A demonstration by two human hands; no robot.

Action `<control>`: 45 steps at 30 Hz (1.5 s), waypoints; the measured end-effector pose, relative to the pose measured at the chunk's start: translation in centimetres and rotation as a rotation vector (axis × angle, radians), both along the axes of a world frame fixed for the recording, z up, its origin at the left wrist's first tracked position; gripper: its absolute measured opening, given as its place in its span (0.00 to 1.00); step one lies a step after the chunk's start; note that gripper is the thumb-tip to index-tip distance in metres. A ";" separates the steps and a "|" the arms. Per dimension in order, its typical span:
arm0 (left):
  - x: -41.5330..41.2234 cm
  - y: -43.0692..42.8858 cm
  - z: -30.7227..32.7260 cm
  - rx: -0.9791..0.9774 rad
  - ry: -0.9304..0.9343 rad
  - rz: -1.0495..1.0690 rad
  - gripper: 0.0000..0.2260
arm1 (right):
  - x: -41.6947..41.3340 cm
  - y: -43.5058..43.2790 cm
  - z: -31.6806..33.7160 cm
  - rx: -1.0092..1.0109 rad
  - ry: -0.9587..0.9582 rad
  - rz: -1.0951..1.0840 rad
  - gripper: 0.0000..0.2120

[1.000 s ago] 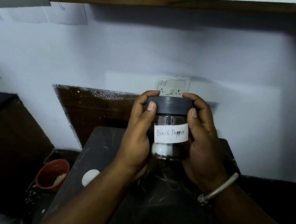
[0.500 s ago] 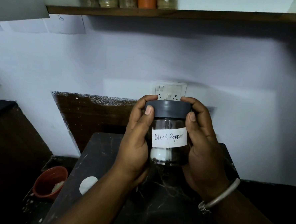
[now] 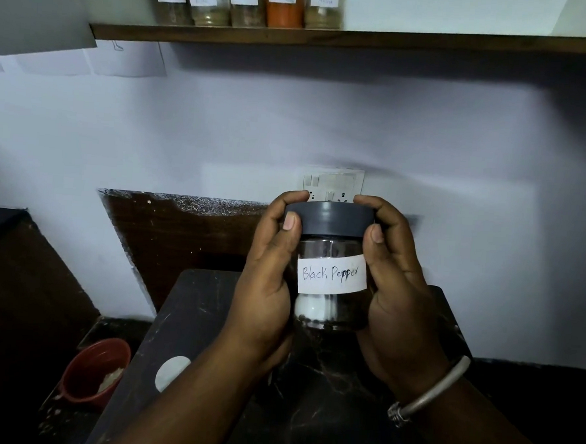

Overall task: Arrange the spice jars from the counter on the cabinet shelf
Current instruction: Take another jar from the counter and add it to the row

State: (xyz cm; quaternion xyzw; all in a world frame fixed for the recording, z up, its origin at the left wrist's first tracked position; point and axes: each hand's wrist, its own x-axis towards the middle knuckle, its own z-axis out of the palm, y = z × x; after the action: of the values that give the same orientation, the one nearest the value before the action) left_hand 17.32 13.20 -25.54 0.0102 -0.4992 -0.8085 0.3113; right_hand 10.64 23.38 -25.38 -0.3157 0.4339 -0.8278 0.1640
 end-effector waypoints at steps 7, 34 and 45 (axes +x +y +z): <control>-0.2 -0.1 0.1 0.008 0.004 -0.001 0.13 | 0.0 -0.1 0.1 -0.016 0.009 -0.006 0.18; -2.5 -1.8 2.5 -0.076 0.073 0.040 0.23 | -2.2 0.6 4.3 0.130 0.223 -0.030 0.23; -8.2 -3.7 11.5 -0.395 0.174 0.177 0.16 | -6.8 1.4 13.6 0.464 0.829 -0.449 0.28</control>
State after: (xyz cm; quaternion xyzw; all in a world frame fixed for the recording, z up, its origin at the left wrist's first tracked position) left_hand 9.13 9.53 -14.06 -0.0769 -0.6163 -0.6624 0.4189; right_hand 3.79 24.82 -11.79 -0.4713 0.6914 -0.5301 -0.1374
